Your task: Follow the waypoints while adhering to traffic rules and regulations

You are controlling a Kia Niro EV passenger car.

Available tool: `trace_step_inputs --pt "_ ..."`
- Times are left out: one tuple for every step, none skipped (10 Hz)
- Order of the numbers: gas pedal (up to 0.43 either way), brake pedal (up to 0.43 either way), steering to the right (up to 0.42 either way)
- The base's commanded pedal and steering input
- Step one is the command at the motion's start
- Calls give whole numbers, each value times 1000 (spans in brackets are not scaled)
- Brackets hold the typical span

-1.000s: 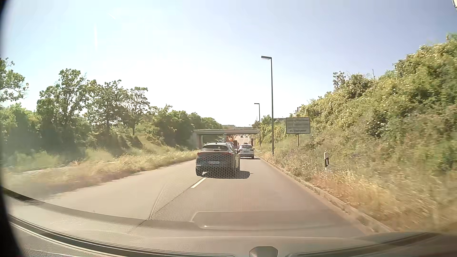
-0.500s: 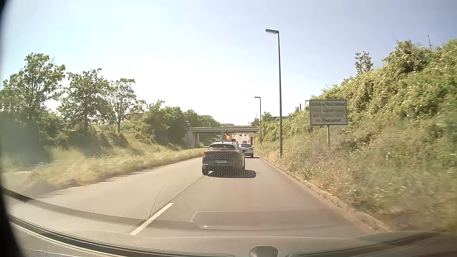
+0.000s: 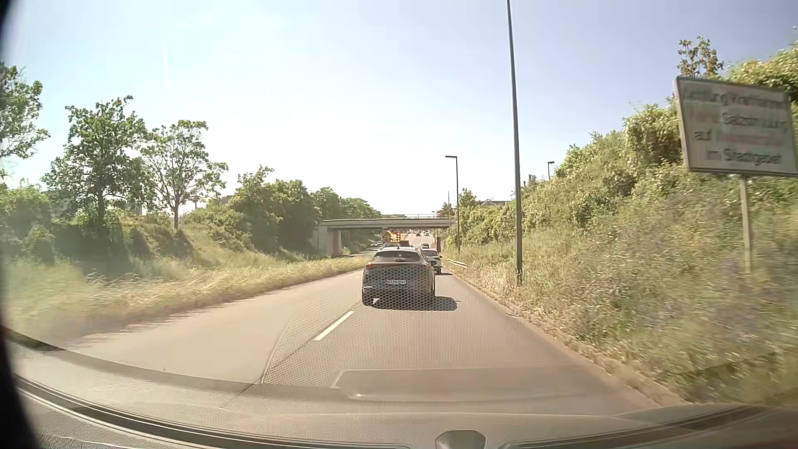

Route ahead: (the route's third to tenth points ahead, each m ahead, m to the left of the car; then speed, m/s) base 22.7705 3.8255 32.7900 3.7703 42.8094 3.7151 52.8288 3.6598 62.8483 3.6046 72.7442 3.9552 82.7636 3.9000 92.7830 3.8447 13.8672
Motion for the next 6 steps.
trace_step_inputs --pt "0 152 1" --pt "0 152 1" --pt "0 152 1" --pt "0 171 1" --pt "0 183 1" --pt "0 189 1"
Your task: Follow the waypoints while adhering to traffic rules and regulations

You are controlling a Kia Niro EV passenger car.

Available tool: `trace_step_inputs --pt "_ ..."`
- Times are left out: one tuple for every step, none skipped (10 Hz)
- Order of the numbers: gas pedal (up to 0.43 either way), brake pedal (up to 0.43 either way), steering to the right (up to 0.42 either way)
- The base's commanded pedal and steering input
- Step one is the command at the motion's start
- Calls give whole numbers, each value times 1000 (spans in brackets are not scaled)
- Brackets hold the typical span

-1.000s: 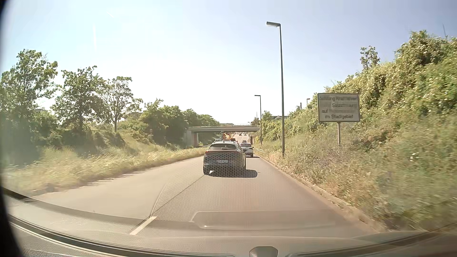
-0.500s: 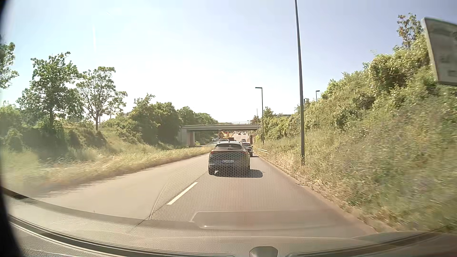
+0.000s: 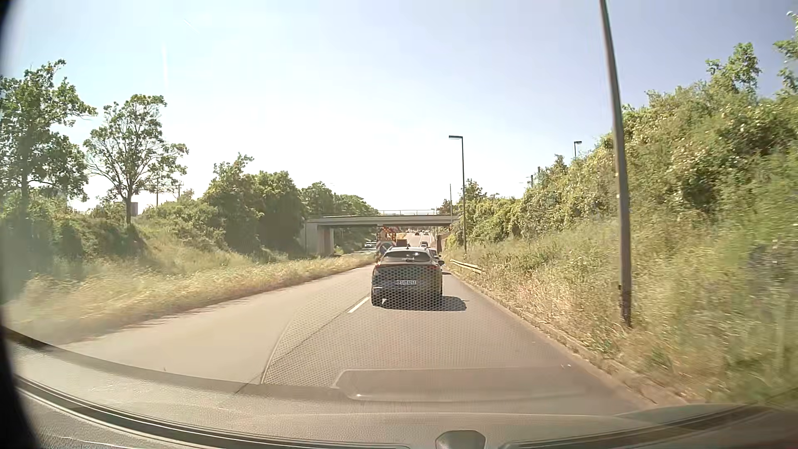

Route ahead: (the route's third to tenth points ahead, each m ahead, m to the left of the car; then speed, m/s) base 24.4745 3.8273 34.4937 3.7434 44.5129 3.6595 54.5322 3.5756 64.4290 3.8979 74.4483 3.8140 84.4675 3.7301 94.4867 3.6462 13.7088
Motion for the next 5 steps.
trace_step_inputs --pt "0 189 1" --pt "0 183 -1" --pt "0 183 -2" --pt "0 183 -1" --pt "0 183 -1"
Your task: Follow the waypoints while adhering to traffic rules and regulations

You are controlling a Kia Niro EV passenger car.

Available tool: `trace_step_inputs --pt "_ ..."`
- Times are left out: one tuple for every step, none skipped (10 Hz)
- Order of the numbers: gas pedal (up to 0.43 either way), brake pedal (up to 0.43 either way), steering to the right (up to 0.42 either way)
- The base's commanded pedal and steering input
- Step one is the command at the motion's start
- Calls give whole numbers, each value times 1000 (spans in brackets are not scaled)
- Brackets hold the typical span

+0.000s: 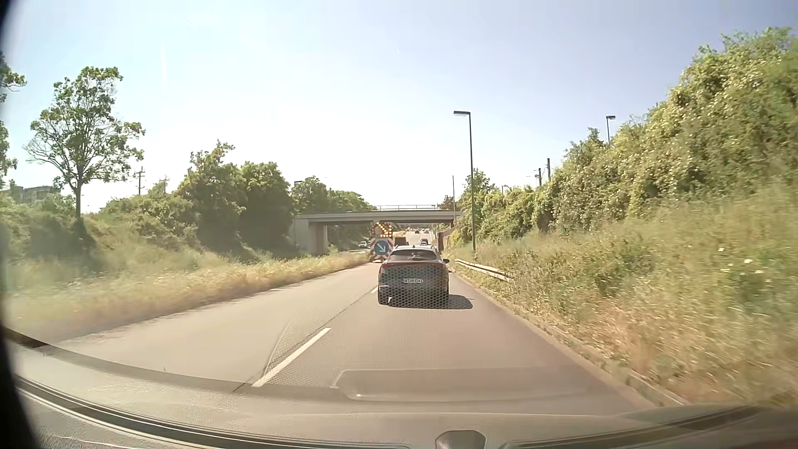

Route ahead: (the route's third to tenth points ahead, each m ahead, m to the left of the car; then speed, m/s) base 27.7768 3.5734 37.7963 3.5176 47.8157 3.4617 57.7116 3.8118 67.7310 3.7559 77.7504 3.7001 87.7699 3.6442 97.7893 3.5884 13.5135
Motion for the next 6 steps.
trace_step_inputs --pt "0 183 -1" --pt "0 183 -1" --pt "0 183 -1" --pt "0 183 0" --pt "0 177 -1" --pt "0 165 0"
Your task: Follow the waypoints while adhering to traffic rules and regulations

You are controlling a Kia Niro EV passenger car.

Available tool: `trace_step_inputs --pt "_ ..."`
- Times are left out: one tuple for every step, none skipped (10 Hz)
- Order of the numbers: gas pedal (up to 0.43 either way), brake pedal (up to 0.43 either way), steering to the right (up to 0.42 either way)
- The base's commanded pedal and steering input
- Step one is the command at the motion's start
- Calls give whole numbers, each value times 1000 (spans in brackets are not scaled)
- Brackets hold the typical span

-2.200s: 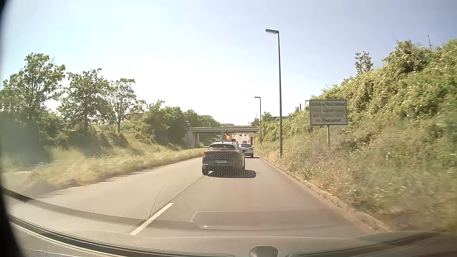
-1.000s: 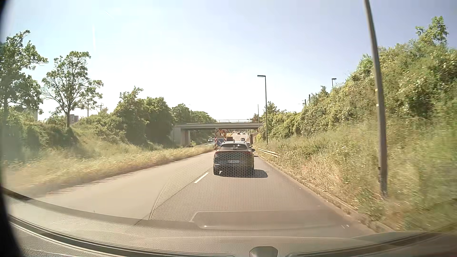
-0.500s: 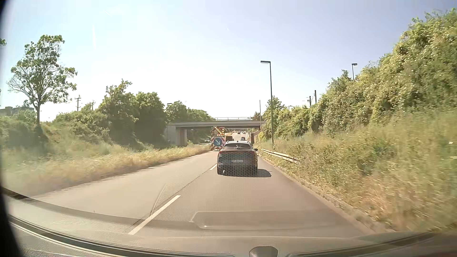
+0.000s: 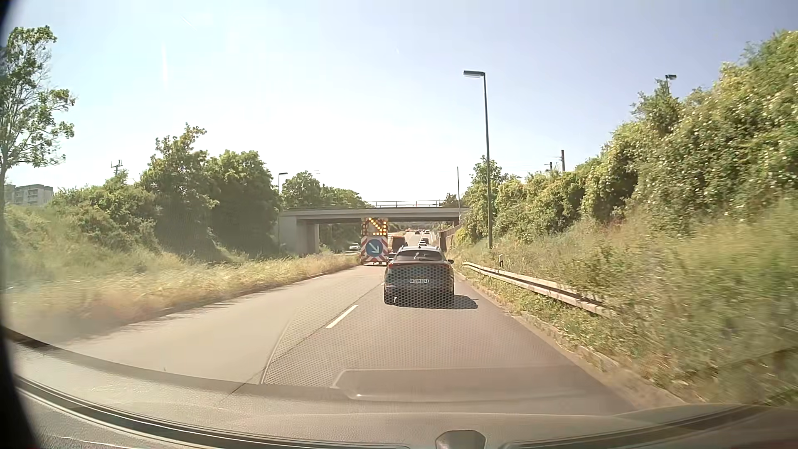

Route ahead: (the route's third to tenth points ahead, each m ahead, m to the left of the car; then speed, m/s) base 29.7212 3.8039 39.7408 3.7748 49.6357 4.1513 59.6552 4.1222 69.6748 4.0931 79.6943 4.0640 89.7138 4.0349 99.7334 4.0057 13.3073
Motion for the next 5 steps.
trace_step_inputs --pt "0 134 -1" --pt "0 91 0" --pt "0 67 0" --pt "0 49 -1" --pt "0 37 0"
